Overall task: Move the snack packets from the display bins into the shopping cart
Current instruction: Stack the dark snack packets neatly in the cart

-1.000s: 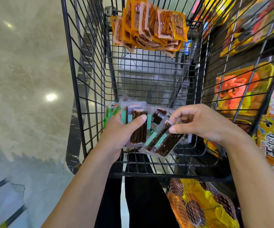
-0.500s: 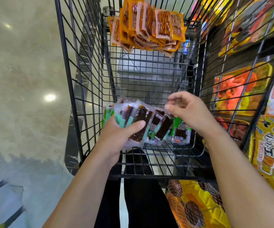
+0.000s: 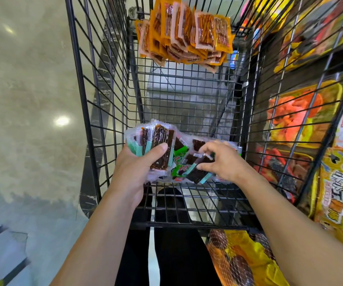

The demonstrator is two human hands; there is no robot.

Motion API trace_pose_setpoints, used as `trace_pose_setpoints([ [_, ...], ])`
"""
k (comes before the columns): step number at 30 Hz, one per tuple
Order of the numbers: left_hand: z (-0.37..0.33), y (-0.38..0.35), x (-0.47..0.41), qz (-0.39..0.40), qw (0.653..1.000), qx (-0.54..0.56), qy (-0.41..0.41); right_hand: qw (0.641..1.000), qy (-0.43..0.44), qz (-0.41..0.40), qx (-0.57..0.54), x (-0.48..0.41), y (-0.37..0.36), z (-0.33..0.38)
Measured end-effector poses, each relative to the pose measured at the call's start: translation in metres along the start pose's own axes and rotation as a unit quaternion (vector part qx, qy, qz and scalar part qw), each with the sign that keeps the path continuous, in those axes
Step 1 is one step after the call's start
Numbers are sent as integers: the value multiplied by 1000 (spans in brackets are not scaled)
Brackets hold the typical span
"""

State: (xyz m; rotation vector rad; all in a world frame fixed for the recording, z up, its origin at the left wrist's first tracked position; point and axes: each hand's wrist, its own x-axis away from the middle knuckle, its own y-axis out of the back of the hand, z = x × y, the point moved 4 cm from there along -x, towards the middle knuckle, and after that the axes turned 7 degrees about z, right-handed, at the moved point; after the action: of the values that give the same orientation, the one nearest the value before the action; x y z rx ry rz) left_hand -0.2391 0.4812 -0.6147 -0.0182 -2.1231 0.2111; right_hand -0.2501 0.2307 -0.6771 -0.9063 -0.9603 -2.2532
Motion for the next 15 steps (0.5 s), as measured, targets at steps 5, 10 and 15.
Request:
trace_pose_setpoints([
  [5,-2,-2,1,-2,1000,-1,3,995,35,10,-93,3,0,18],
  [10,-5,-2,3,-1,1000,-9,-5,968,35,43,-243,10,-5,33],
  [15,-8,-2,7,3,1000,-4,-11,952,17,37,-304,18,-3,41],
])
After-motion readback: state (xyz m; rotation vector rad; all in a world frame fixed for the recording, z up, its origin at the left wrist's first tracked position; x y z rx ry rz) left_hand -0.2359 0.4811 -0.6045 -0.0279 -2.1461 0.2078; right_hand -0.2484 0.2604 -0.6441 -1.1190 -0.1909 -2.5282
